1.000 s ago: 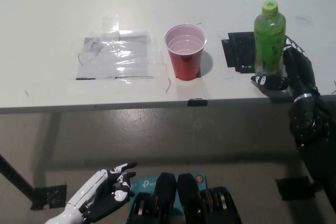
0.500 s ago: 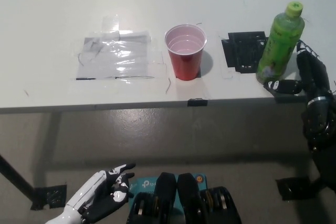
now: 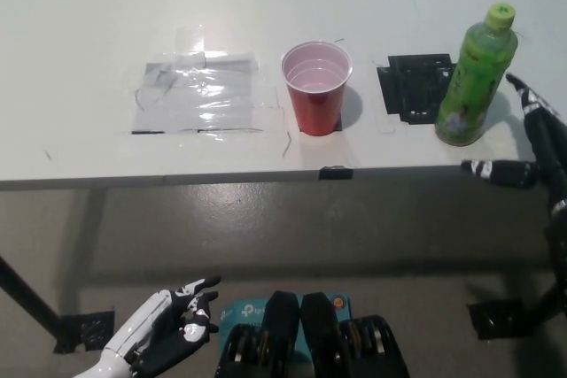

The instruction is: The robot uses its right hand to pick up a bottle kept in the middle of the desk and tilt it into a cup kept next to it to pour water out

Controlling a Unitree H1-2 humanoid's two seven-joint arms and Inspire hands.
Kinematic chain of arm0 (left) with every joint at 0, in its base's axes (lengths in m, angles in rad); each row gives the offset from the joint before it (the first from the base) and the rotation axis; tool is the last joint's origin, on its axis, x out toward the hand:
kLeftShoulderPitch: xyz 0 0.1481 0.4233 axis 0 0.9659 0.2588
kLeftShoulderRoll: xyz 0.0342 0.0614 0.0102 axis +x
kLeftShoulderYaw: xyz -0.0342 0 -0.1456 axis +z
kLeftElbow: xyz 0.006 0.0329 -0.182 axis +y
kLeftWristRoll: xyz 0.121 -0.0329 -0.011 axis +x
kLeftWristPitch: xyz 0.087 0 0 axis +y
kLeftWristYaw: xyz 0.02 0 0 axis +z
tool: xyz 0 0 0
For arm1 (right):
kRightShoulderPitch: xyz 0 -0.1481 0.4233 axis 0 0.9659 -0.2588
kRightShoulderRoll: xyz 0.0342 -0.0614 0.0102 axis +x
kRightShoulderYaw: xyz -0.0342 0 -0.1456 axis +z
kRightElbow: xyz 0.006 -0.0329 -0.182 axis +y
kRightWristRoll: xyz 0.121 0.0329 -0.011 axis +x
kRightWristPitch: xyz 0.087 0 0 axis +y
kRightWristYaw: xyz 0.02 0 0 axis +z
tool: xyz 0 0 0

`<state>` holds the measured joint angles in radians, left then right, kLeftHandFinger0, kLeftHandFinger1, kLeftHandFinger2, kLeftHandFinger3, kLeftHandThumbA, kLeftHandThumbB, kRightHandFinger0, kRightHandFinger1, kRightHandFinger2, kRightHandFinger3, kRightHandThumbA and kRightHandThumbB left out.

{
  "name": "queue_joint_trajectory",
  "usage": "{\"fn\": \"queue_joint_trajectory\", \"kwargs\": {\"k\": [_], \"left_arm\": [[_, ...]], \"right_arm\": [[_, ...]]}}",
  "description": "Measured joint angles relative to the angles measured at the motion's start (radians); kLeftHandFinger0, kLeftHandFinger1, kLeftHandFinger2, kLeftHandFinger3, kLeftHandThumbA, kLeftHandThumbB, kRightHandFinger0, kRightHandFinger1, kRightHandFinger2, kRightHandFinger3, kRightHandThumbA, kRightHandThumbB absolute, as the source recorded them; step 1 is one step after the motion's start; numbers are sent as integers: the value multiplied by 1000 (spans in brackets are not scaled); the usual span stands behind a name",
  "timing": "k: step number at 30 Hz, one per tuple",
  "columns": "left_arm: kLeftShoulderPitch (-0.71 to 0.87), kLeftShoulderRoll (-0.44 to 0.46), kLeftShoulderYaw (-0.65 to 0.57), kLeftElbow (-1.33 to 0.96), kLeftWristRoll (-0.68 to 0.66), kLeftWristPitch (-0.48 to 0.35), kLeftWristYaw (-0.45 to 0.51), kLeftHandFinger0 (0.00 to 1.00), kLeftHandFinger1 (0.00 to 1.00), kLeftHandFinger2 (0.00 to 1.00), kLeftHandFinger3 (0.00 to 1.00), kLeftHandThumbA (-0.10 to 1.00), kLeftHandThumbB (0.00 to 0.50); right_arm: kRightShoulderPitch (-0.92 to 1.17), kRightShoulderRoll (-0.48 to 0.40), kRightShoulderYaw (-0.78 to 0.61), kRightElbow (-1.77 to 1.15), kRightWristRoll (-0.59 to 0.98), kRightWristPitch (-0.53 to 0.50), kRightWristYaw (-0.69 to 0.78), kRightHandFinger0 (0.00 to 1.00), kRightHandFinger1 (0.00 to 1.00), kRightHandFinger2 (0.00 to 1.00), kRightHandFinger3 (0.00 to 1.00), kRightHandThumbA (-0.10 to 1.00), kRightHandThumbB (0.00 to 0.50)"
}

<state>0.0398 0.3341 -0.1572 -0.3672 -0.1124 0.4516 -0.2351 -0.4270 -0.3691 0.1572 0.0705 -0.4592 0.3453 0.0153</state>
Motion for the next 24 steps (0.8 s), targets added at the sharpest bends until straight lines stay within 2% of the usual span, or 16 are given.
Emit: {"fn": "queue_joint_trajectory", "kwargs": {"k": [3,5,7,8,9,11,12,15,16,18,19,20,21,24], "left_arm": [[0,0,1,0,0,0,0,737,960,1000,1000,1000,341],[0,0,2,0,0,0,0,736,959,1000,1000,1000,343],[0,0,2,0,0,0,0,736,956,1000,1000,1000,354],[1,0,2,0,0,0,0,745,954,1000,1000,1000,369],[1,0,2,0,0,0,0,746,954,1000,1000,1000,371],[1,-1,3,0,-1,0,0,750,955,1000,1000,1000,368],[0,-1,3,0,-1,0,0,750,954,1000,1000,1000,357],[0,-1,5,0,-1,1,0,741,950,1000,1000,1000,358],[0,-1,6,0,-1,1,0,741,950,999,1000,1000,361],[0,-1,7,0,-1,1,0,742,950,998,1000,1000,367],[0,-1,7,0,-1,1,0,741,949,997,1000,1000,367],[0,-1,7,0,-1,1,0,742,950,998,1000,1000,363],[0,-1,7,0,-1,1,0,744,952,1000,1000,1000,367],[3,-1,7,0,-1,1,0,746,956,1000,1000,1000,369]], "right_arm": [[71,-16,-5,-99,14,21,38,1000,1000,1000,1000,1000,500],[138,-27,-16,-196,37,40,72,1000,1000,1000,1000,868,500],[201,-25,-32,-274,60,48,89,1000,1000,1000,1000,860,481],[237,-22,-37,-315,69,52,97,1000,1000,1000,1000,772,423],[254,-20,-40,-337,74,55,100,1000,1000,1000,1000,760,412],[331,-3,-55,-430,93,62,107,988,1000,1000,1000,656,346],[343,1,-57,-446,97,62,108,875,1000,1000,1000,620,315],[446,46,-63,-582,111,51,107,759,1000,1000,1000,555,291],[456,52,-63,-593,112,46,106,741,1000,1000,1000,443,270],[500,88,-58,-617,119,12,100,702,1000,1000,1000,295,237],[516,109,-55,-613,125,-9,97,699,1000,1000,1000,289,237],[529,128,-53,-603,129,-26,94,662,979,1000,1000,212,222],[534,135,-52,-595,132,-37,93,662,989,1000,1000,196,216],[549,152,-55,-509,162,-91,94,645,932,1000,1000,217,228]]}}
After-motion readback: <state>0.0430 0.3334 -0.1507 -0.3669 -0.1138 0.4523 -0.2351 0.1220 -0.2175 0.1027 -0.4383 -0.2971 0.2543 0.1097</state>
